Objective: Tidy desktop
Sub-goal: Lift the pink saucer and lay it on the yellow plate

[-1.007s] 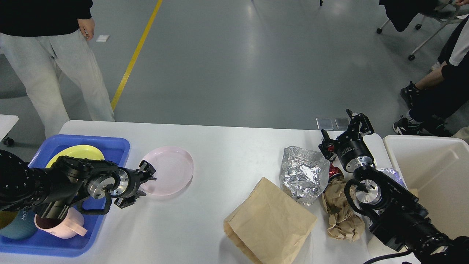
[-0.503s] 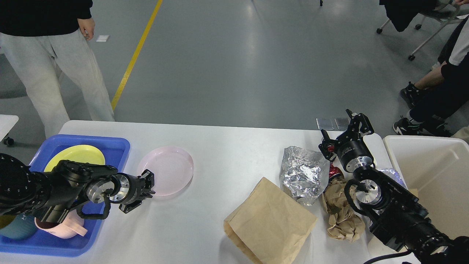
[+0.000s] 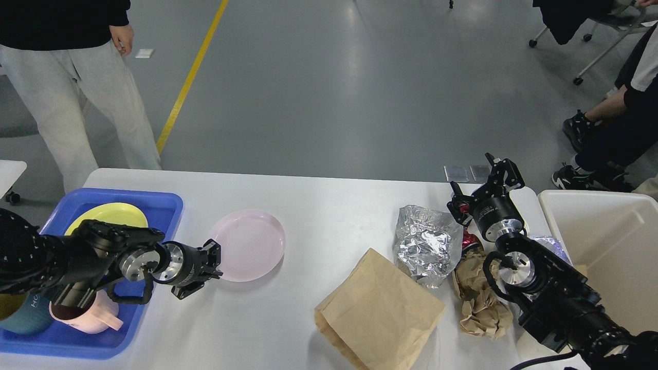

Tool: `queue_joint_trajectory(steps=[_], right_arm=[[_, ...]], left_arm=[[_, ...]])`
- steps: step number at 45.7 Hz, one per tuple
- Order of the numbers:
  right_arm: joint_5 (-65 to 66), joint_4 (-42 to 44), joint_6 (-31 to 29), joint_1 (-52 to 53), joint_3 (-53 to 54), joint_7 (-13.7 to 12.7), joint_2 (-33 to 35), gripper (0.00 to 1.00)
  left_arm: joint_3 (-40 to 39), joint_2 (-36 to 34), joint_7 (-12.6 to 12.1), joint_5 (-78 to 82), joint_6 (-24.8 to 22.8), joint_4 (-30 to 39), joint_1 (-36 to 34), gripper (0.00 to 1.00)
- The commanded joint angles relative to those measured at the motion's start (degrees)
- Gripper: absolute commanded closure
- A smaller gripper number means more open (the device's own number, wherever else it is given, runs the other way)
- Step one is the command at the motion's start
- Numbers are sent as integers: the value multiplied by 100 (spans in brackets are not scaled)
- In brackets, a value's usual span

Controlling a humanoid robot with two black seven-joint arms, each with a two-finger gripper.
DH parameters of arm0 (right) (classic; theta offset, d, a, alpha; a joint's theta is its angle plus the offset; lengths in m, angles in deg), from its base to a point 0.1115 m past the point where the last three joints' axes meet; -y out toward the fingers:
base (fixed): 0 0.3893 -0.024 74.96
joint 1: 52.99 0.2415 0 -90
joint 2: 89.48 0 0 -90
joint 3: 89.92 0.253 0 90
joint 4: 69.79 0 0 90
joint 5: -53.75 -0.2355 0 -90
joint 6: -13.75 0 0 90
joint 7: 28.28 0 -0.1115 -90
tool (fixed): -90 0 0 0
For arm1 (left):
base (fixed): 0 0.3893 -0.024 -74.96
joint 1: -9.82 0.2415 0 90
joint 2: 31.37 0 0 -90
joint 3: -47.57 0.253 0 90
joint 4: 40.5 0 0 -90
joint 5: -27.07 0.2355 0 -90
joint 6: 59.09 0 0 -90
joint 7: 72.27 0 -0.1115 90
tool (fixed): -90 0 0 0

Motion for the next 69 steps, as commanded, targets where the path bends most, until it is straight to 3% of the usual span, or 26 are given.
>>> queue_joint_trajectory(steps=[1, 10, 21, 31, 39, 48, 51, 60, 65, 69], right_arm=[[0, 0, 0, 0, 0, 4, 0, 0], [0, 0, 0, 0, 0, 4, 0, 0], [0, 0, 0, 0, 0, -5, 0, 0], [0, 0, 0, 0, 0, -5, 0, 0], [0, -9, 0, 0, 0, -5, 0, 0], [0, -9, 0, 0, 0, -5, 0, 0], [0, 0, 0, 0, 0, -5, 0, 0], [0, 0, 0, 0, 0, -5, 0, 0], [0, -9, 0, 0, 0, 4, 0, 0], [0, -9, 0, 0, 0, -5, 0, 0]], left_arm=[[703, -345, 21, -25, -400, 997, -1163, 100], [1899, -619, 30, -60, -892, 2421, -3299, 100], [2822, -768, 65, -437, -1164, 3758, -5171, 100], [3060, -865, 56, -561, -1437, 3627, -5322, 100], [3280, -1445, -67, -491, -2043, 2257, -4392, 100], [3201, -1840, -321, -456, -2202, 359, -2916, 100], [2913, -2007, -584, -377, -2097, -386, -2294, 100], [1401, -1946, -937, 597, -1737, -1637, -771, 100], [565, -1823, -981, 1433, -1315, -1972, -129, 100], [362, -1762, -981, 1671, -1218, -2183, 118, 100]])
